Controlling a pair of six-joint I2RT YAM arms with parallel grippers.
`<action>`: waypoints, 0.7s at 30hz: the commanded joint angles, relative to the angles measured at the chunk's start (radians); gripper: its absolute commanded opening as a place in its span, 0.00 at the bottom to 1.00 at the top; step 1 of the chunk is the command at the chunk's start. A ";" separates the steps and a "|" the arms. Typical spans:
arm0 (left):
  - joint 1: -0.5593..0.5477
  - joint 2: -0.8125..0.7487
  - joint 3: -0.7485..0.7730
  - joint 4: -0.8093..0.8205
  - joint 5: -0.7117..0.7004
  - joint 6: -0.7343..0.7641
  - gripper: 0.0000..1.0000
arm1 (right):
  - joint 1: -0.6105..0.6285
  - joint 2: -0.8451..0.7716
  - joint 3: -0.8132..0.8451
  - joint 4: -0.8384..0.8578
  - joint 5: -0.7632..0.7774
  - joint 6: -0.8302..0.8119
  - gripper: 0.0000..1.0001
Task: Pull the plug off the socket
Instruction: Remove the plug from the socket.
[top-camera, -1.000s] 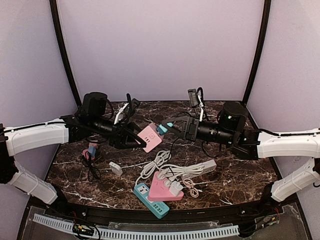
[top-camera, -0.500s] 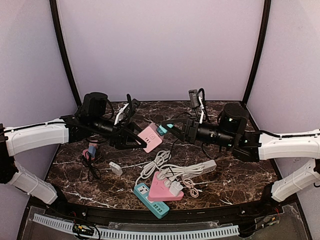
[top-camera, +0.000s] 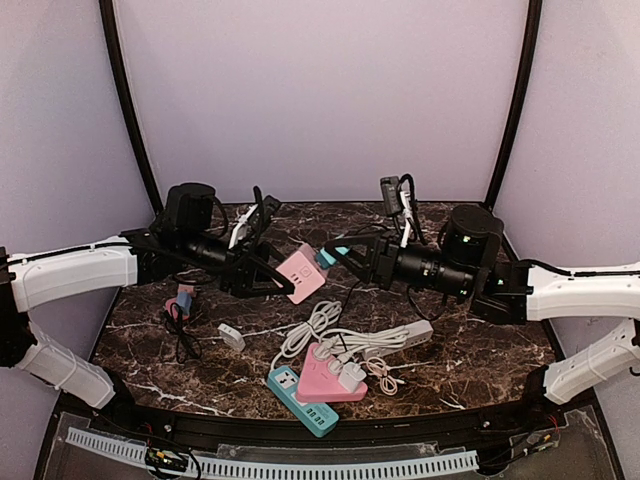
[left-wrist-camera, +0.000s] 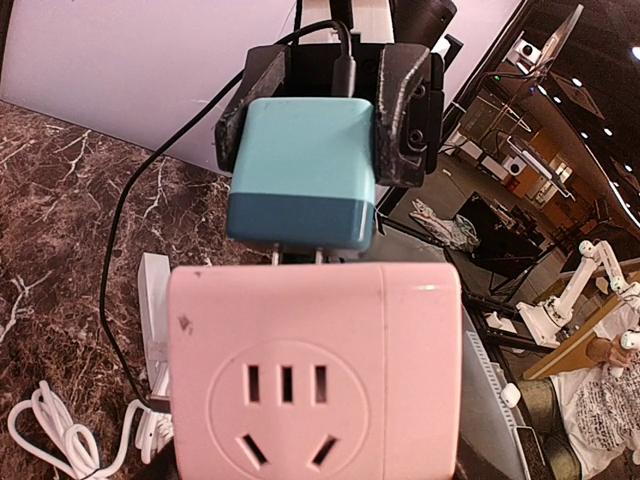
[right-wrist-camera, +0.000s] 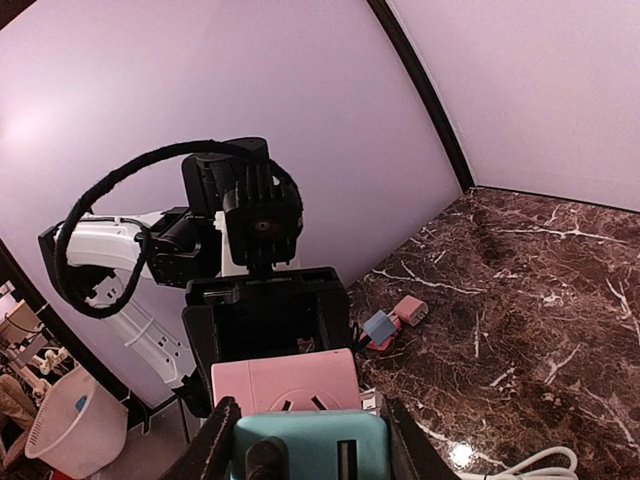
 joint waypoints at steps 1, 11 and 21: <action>0.037 -0.036 0.007 -0.031 -0.023 0.011 0.01 | -0.031 -0.052 0.020 -0.034 0.163 -0.006 0.00; 0.037 -0.037 0.006 -0.028 -0.017 0.012 0.01 | -0.054 -0.050 0.025 -0.045 0.142 0.067 0.00; 0.037 -0.038 0.002 -0.015 0.003 0.006 0.01 | -0.108 -0.005 0.046 -0.089 0.061 0.164 0.00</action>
